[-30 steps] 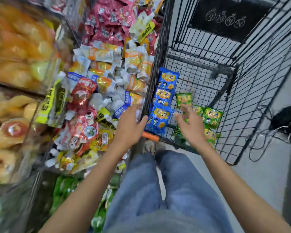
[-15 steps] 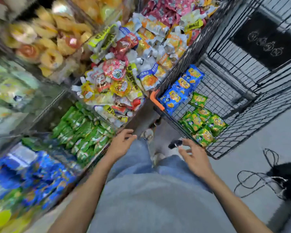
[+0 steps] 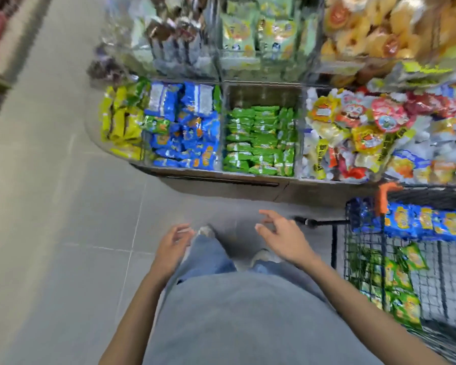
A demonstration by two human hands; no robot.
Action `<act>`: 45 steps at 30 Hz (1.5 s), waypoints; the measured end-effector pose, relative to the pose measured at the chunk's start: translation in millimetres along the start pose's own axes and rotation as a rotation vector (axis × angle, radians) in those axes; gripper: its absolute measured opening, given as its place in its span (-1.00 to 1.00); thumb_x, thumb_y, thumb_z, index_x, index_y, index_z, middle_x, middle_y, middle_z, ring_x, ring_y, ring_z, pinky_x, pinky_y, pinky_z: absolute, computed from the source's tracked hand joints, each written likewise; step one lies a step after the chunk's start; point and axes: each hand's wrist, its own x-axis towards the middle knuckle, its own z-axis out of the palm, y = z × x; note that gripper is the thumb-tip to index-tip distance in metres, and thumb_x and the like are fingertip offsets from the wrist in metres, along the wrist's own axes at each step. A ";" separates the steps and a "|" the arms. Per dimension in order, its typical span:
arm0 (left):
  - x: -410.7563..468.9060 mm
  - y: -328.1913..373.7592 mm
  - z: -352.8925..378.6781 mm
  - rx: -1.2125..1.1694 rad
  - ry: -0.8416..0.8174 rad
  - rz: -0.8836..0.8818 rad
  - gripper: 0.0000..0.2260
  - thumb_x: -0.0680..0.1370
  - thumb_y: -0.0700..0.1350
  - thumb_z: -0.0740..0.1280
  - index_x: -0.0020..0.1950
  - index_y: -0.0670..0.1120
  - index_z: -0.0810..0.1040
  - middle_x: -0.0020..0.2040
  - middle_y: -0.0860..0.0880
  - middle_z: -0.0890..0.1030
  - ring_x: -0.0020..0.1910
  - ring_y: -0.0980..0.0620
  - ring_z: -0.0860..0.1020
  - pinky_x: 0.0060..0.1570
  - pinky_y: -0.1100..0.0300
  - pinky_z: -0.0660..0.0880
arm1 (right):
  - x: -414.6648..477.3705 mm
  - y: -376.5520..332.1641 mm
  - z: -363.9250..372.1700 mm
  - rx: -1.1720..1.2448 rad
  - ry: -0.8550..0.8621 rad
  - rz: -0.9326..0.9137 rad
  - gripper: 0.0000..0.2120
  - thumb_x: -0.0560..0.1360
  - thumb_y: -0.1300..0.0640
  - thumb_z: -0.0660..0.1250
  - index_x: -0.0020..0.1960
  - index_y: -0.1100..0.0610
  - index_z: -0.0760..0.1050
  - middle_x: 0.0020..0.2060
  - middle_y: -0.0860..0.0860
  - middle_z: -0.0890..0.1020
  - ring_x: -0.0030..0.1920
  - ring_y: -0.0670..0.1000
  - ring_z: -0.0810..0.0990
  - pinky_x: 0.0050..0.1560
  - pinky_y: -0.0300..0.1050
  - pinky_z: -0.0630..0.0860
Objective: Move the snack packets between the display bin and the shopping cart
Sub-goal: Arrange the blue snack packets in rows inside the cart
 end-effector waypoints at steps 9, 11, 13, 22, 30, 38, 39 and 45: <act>23.6 -48.7 -121.5 -0.258 0.170 -0.122 -0.82 0.59 -0.18 0.26 0.18 -0.09 0.49 0.10 -0.12 0.58 -0.08 -0.05 0.55 -0.08 0.17 0.35 | 65.0 -139.1 70.2 0.032 -0.126 -0.126 -0.68 0.54 0.10 0.28 0.27 0.14 0.43 0.08 0.07 0.62 -0.01 0.06 0.63 0.11 -0.14 0.43; 39.9 -42.2 -146.6 -0.240 0.169 -0.084 -0.85 0.59 -0.16 0.26 0.15 -0.04 0.49 0.09 -0.10 0.58 -0.07 -0.03 0.56 -0.05 0.18 0.35 | 75.1 -159.3 83.2 0.065 -0.106 -0.109 -0.69 0.54 0.11 0.28 0.27 0.12 0.44 0.04 0.04 0.62 -0.04 0.03 0.63 0.03 -0.24 0.40; 59.4 -30.7 -165.9 -0.192 0.133 -0.047 -0.86 0.58 -0.14 0.26 0.13 -0.02 0.48 0.09 -0.10 0.58 -0.04 -0.03 0.57 -0.05 0.19 0.37 | 84.0 -172.3 91.2 0.098 -0.076 -0.089 -0.69 0.54 0.12 0.28 0.27 0.12 0.45 0.03 0.05 0.62 -0.07 -0.01 0.61 -0.05 -0.31 0.39; 153.0 70.4 -181.0 -0.087 0.024 0.203 -0.86 0.54 -0.17 0.31 0.03 0.07 0.50 -0.08 0.06 0.59 -0.09 0.14 0.56 -0.18 0.47 0.39 | 154.6 -212.4 74.4 0.302 0.105 0.016 -0.77 0.54 0.18 0.28 0.17 0.20 0.49 -0.04 0.06 0.61 -0.11 0.00 0.57 0.03 -0.15 0.47; 220.1 134.2 -154.0 -0.107 0.082 0.223 -0.80 0.57 -0.15 0.30 0.19 -0.08 0.49 -0.09 0.09 0.53 -0.11 0.12 0.49 -0.21 0.39 0.37 | 275.1 -240.4 51.0 -0.112 0.202 -0.152 -0.57 0.53 0.04 0.29 0.35 0.14 0.35 0.29 0.08 0.44 0.20 0.08 0.47 0.11 0.02 0.47; 235.3 112.7 -149.1 -0.157 0.103 0.095 -0.83 0.56 -0.21 0.30 0.14 -0.10 0.49 -0.12 0.01 0.54 -0.16 0.11 0.50 -0.30 0.57 0.35 | 356.1 -246.9 54.0 -0.744 0.065 -0.341 -0.27 0.49 0.01 0.34 0.50 0.07 0.01 0.51 0.13 0.02 0.51 0.17 -0.01 0.28 0.14 0.37; 235.7 109.5 -148.8 -0.151 0.096 0.081 -0.85 0.56 -0.19 0.30 0.11 -0.06 0.48 -0.12 0.01 0.55 -0.17 0.10 0.51 -0.30 0.58 0.35 | 359.9 -246.8 54.7 -0.749 0.078 -0.335 -0.28 0.50 0.02 0.34 0.50 0.07 0.01 0.52 0.12 0.01 0.51 0.16 -0.01 0.28 0.13 0.37; 236.0 105.8 -152.2 -0.107 0.056 0.056 -0.86 0.55 -0.16 0.31 0.07 0.04 0.46 -0.15 0.15 0.55 -0.16 0.18 0.52 -0.29 0.57 0.33 | 368.7 -248.0 51.9 -0.551 0.170 -0.327 -0.43 0.51 0.26 0.24 0.48 0.12 0.16 0.49 0.13 0.17 0.49 0.15 0.10 0.39 0.09 0.24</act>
